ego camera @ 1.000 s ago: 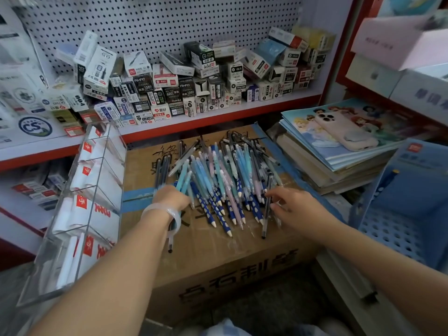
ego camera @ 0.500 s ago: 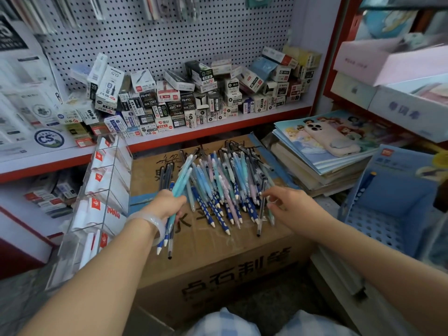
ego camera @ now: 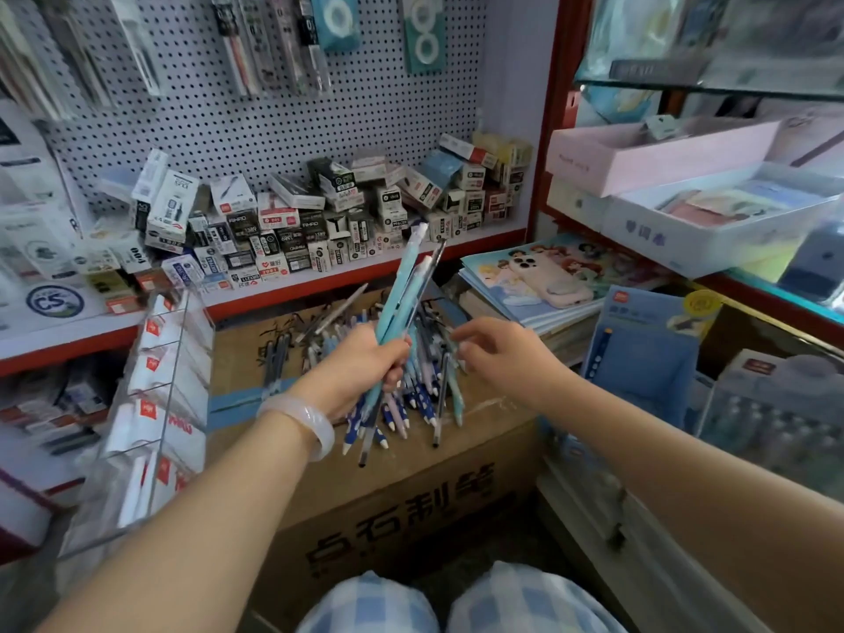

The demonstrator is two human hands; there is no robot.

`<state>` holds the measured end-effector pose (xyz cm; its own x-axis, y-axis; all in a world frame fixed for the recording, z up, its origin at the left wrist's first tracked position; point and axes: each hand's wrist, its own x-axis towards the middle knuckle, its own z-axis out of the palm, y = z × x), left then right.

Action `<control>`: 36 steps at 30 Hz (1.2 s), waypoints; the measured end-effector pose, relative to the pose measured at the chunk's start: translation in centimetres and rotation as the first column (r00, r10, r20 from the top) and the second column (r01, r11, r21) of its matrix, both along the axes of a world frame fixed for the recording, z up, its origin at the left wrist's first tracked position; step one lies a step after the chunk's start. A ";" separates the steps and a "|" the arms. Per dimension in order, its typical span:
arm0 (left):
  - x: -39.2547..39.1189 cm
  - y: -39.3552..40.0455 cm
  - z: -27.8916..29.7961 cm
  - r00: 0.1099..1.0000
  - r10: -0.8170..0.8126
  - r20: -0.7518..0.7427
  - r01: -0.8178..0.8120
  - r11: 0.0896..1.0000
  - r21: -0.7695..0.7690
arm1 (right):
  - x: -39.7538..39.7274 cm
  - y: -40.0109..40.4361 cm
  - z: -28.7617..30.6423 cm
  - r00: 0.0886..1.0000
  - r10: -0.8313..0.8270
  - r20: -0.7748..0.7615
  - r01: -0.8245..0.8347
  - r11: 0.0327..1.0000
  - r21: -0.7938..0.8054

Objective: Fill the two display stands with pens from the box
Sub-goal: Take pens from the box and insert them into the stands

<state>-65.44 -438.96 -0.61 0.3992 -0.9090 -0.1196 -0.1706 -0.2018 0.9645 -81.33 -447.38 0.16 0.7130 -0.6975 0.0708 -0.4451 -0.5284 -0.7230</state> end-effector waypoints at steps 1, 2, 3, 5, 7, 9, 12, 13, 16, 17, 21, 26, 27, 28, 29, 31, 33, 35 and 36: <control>-0.8 0.0 0.3 0.999 -0.032 0.002 0.032 0.999 0.005 | -0.4 0.0 0.2 1.000 -0.019 0.023 0.019 1.000 0.019; -1.6 -0.1 0.6 0.998 -0.067 0.007 0.066 0.998 0.013 | -0.8 0.0 0.5 0.998 -0.039 0.046 0.037 0.998 0.042; -2.3 -0.1 0.9 0.995 -0.100 0.014 0.100 0.995 0.019 | -1.2 -0.1 0.7 0.995 -0.062 0.074 0.057 0.996 0.075; -3.8 -0.1 1.1 0.987 -0.156 0.025 0.156 0.987 0.027 | -2.0 -0.1 1.2 0.981 -0.126 0.146 0.100 0.980 0.169; -5.0 -0.3 1.0 0.981 -0.189 0.034 0.188 0.981 0.041 | -2.8 -0.3 1.5 0.956 -0.207 0.206 0.151 0.954 0.259; -6.0 -0.5 0.7 0.977 -0.209 0.035 0.207 0.976 0.061 | -3.5 -0.6 1.5 0.931 -0.281 0.232 0.200 0.926 0.320; -7.4 -0.8 0.6 0.970 -0.240 0.029 0.237 0.969 0.074 | -4.7 -1.0 1.5 0.902 -0.343 0.263 0.217 0.886 0.409; -7.8 -0.8 0.6 0.968 -0.250 0.022 0.248 0.966 0.076 | -5.0 -1.1 1.5 0.890 -0.361 0.279 0.213 0.870 0.444; -8.7 -0.9 0.8 0.960 -0.280 0.009 0.278 0.956 0.091 | -6.0 -1.2 1.8 0.847 -0.423 0.322 0.203 0.817 0.539; -9.0 -0.9 0.9 0.958 -0.288 0.010 0.286 0.953 0.098 | -6.3 -1.3 1.9 0.834 -0.443 0.330 0.207 0.804 0.558; -9.9 -1.2 1.0 0.952 -0.307 -0.014 0.307 0.946 0.104 | -7.2 -2.0 2.0 0.809 -0.472 0.349 0.234 0.805 0.546; -10.7 -1.4 0.7 0.945 -0.322 -0.053 0.325 0.943 0.078 | -8.4 -2.9 1.8 0.736 -0.553 0.391 0.306 0.786 0.537; -10.8 -1.5 0.6 0.946 -0.321 -0.041 0.324 0.943 0.076 | -8.9 -3.1 1.9 0.707 -0.579 0.405 0.331 0.778 0.534; -10.9 -1.6 0.4 0.948 -0.318 -0.030 0.320 0.945 0.074 | -9.4 -3.4 2.0 0.678 -0.603 0.420 0.354 0.769 0.532; -11.0 -1.8 0.3 0.950 -0.312 -0.022 0.313 0.947 0.070 | -10.1 -3.7 2.2 0.653 -0.621 0.433 0.378 0.763 0.525; -11.0 -2.0 0.0 0.955 -0.296 -0.009 0.296 0.954 0.057 | -11.7 -4.4 2.5 0.619 -0.645 0.449 0.433 0.757 0.490; -11.3 -2.3 -0.2 0.957 -0.291 -0.003 0.290 0.956 0.043 | -13.5 -5.1 2.5 0.611 -0.653 0.448 0.491 0.757 0.432; -12.0 -2.6 -0.4 0.954 -0.300 0.004 0.300 0.954 0.026 | -15.4 -5.6 2.6 0.630 -0.642 0.438 0.513 0.767 0.386; -12.5 -2.9 -0.3 0.953 -0.304 0.005 0.303 0.953 0.016 | -16.3 -5.7 2.7 0.642 -0.633 0.431 0.519 0.774 0.363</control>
<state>-77.98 -441.87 -0.95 0.1056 -0.9856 -0.1320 -0.2326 -0.1536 0.9604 -97.62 -453.08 2.89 0.0562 -0.9920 0.1127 -0.1525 -0.1201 -0.9810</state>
